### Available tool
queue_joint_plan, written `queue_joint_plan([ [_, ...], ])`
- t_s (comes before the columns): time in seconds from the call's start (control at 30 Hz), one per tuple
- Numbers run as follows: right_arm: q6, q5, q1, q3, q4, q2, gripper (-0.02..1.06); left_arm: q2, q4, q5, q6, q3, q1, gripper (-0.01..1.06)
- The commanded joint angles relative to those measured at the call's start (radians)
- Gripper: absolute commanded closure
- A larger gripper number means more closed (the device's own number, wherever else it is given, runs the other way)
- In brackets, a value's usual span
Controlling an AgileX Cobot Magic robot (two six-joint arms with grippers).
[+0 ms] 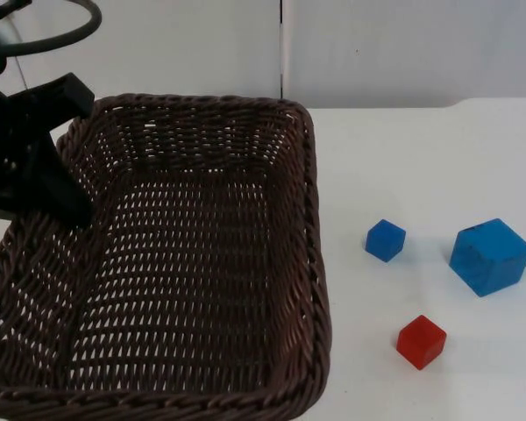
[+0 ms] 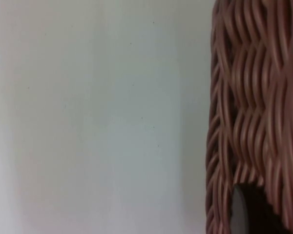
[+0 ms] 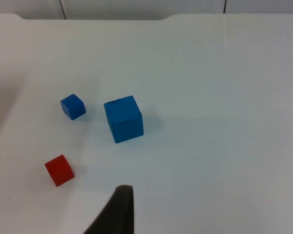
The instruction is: Pick up the basket with the left hand and place the largest block into the basket with the right hand.
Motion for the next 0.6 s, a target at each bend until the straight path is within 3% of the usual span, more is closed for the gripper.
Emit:
queue_joint_plan([
  [0.0,-0.002,-0.011,-0.004,0.0,0.0,-0.004,-0.01,-0.018,-0.018,0.006,-0.001,0.002,0.005,1.05],
  [0.13,-0.002,-0.02,-0.004,-0.009,0.0,0.011,-0.01,-0.018,-0.018,0.006,-0.001,0.002,0.005,1.05],
  [0.57,-0.014,-0.185,-0.004,-0.109,0.0,0.371,-0.01,-0.018,-0.037,0.012,-0.001,0.002,0.005,1.05],
])
